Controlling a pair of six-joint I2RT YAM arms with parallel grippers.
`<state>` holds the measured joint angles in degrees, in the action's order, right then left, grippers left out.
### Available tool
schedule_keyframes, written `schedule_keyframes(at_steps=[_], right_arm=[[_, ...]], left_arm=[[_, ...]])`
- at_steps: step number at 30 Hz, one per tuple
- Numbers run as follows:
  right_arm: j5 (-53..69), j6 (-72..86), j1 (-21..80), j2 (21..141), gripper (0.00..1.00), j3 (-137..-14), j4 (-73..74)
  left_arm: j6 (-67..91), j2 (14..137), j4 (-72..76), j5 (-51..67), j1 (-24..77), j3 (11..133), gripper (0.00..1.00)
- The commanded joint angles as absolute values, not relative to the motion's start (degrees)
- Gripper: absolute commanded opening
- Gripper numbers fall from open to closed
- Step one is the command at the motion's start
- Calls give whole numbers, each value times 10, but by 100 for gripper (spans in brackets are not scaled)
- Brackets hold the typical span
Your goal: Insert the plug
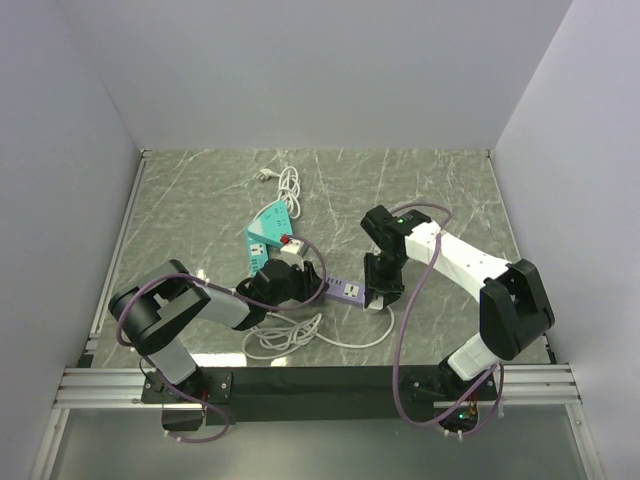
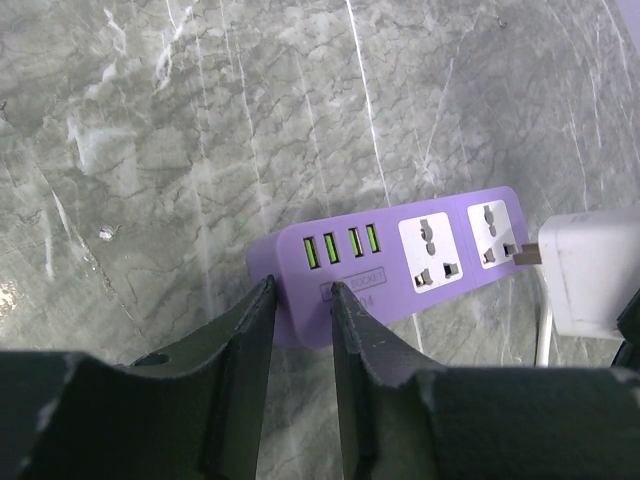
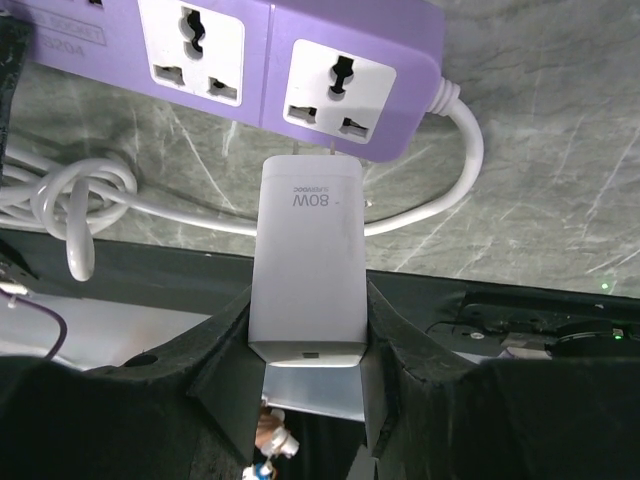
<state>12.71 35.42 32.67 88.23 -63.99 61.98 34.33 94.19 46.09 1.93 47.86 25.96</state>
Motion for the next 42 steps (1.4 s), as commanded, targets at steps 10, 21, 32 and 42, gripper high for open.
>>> schedule_keyframes(at_steps=[10,21,32,42], right_arm=[[166,324,319,897,0,-649,635],[234,162,323,772,0,-667,541],[413,48,370,702,0,-672,560],[439,35,459,665,0,-656,561]], left_arm=[[338,942,425,41,481,258,32],[271,795,439,4,481,215,55],[233,565,526,260,482,131,65],[312,592,659,459,481,135,71]])
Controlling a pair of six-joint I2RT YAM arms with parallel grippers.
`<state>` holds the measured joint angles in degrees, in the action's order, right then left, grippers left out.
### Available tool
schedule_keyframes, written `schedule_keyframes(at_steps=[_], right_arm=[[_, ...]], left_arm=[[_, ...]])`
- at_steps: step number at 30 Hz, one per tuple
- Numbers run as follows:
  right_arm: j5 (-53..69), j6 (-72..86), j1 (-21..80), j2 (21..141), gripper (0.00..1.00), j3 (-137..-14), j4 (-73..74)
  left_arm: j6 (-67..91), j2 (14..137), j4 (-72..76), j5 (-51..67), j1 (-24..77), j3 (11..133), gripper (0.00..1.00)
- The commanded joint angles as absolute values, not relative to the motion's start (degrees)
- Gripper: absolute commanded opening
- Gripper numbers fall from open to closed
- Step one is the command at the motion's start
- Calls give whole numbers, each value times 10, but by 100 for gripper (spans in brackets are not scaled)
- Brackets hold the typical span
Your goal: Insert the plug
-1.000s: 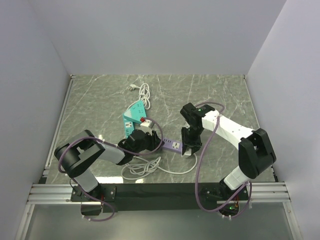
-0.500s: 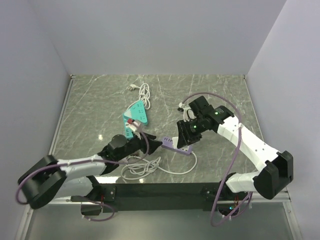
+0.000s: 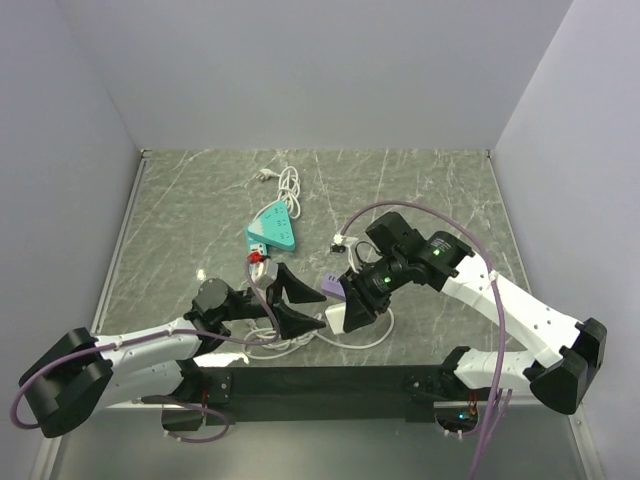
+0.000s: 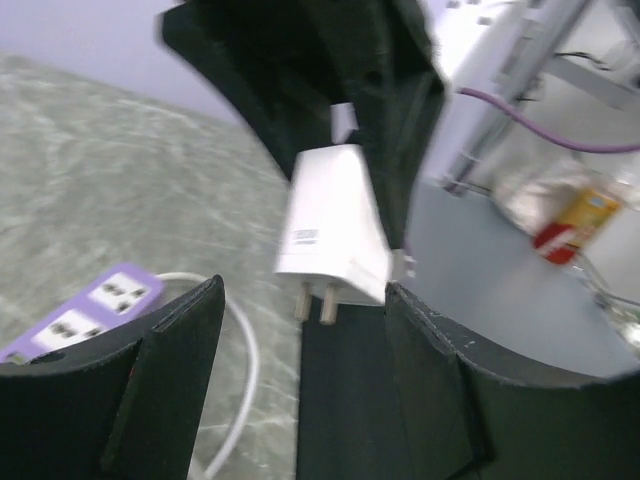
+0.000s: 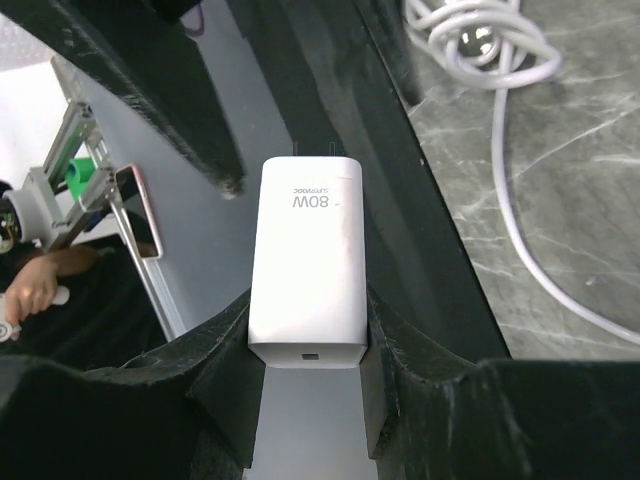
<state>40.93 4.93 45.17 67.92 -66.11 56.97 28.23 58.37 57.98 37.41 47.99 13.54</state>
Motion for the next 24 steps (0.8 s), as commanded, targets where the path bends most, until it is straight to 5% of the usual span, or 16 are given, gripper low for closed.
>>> schedule_keyframes(at_steps=[1,24], right_arm=[[441,36,465,664,0,-656,559],[462,16,504,671,0,-655,547]], left_arm=[[317,594,682,467,482,135,71],[391,725,806,504,552,193,60]])
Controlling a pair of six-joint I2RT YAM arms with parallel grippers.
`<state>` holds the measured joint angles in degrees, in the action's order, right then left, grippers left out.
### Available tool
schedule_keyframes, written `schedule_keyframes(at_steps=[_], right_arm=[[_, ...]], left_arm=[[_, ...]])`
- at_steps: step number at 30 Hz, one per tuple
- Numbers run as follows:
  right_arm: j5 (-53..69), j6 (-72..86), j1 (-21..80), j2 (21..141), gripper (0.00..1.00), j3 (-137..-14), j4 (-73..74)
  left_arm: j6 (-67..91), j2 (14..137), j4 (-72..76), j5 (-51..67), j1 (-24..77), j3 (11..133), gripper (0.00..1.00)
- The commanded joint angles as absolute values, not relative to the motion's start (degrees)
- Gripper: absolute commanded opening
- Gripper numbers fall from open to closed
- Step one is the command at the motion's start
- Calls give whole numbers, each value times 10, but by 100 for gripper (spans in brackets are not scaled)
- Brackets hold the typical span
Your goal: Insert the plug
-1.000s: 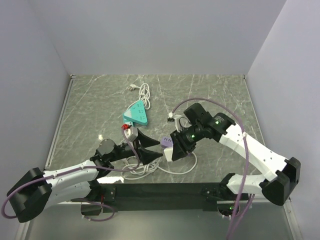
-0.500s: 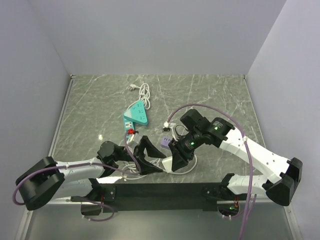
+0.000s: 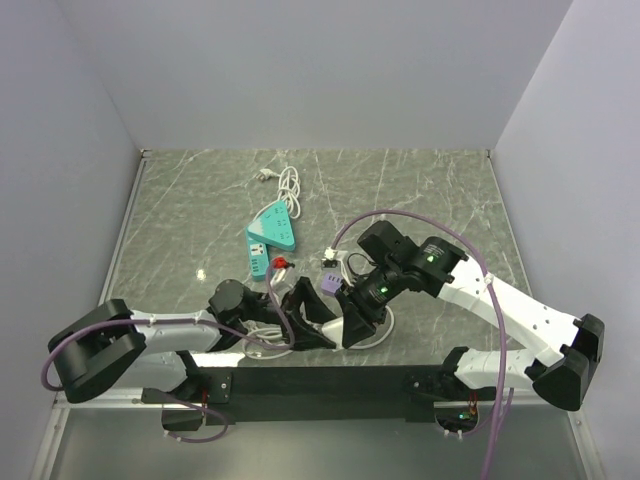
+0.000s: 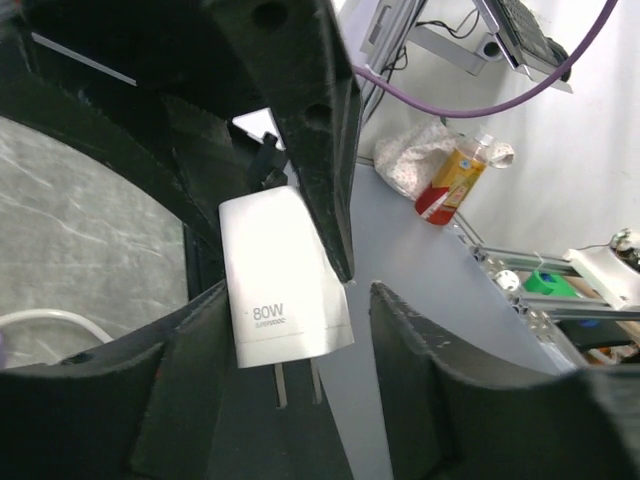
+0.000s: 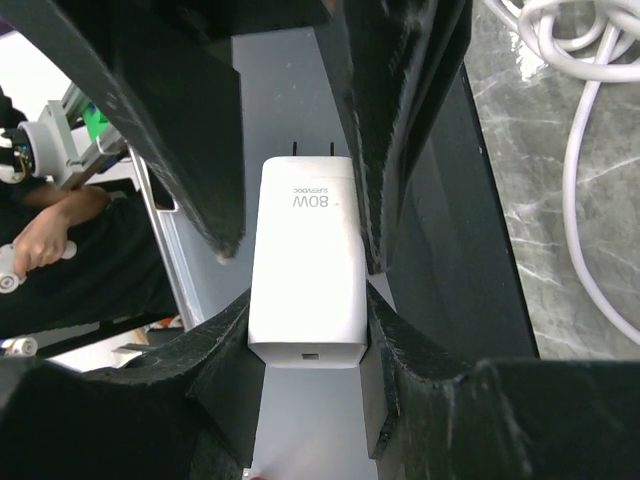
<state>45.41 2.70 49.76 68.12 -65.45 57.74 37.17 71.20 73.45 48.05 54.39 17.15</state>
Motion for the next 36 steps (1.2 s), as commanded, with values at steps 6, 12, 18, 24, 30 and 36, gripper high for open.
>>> schedule_keyframes(at_steps=[6,12,18,24,30,36], right_arm=[[447,20,505,662,0,-646,538],[388,89,505,593,2,-610,442],[313,208,504,491,6,-531,295],[294,238,505,462,13,-485,225],[295,243,505,452,25,-474,185],[285,247,498,429,54,-476,171]], left_arm=[[417,758,856,523,559,197,14],[475,793,975,526,562,184,0],[519,815,1065,525,566,180,0],[525,827,1065,523,567,187,0],[517,824,1063,519,568,182,1],[511,813,1054,519,570,181,0]])
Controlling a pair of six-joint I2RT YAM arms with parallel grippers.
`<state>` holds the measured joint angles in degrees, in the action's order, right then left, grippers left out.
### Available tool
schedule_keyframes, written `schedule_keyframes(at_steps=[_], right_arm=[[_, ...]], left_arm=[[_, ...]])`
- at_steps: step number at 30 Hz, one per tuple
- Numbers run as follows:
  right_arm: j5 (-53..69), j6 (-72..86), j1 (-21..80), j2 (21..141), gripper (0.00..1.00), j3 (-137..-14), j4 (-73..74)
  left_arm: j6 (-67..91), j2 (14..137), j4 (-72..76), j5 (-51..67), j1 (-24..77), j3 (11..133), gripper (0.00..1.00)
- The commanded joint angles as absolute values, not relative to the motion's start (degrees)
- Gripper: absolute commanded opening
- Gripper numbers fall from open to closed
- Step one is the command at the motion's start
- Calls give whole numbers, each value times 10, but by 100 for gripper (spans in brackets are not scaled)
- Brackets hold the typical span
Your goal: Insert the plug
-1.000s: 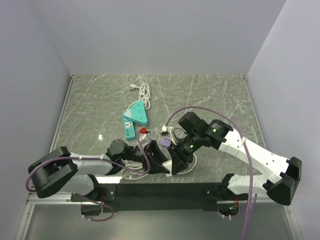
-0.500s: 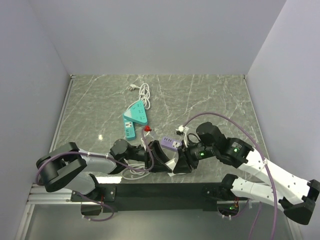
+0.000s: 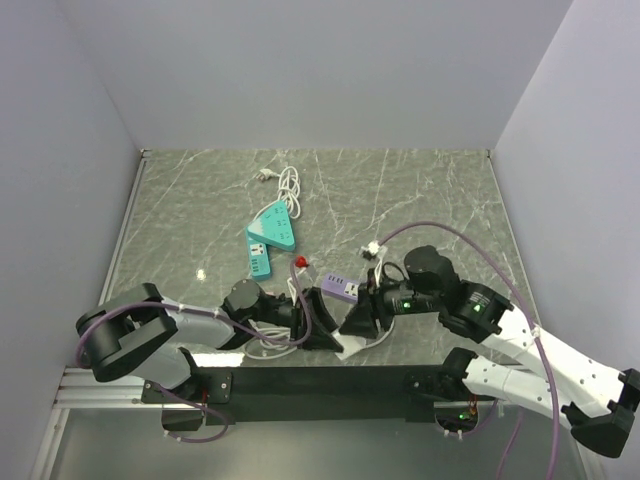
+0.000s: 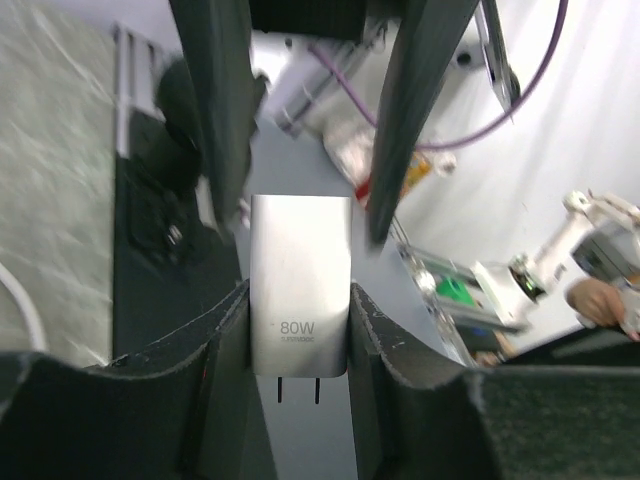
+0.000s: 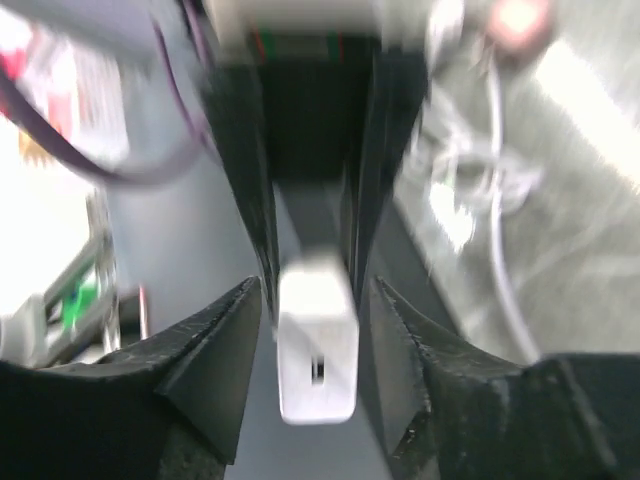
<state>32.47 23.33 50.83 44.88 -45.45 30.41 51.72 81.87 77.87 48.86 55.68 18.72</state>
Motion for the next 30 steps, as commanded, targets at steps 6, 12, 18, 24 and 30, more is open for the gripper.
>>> schedule_keyframes(at_steps=[6,12,18,24,30], right_arm=[[321,262,468,414,72,-456,151],[374,264,467,425,78,-432,179],[409,286,468,411,78,-391,178],[431,309,469,381,73,-365,141],[446,320,481,369,69,-353,136]], left_arm=[[505,804,1050,517,571,176,0],[483,779,1024,506,572,166,0],[455,741,972,492,571,160,0],[449,736,954,488,572,163,0],[460,758,971,489,573,173,0]])
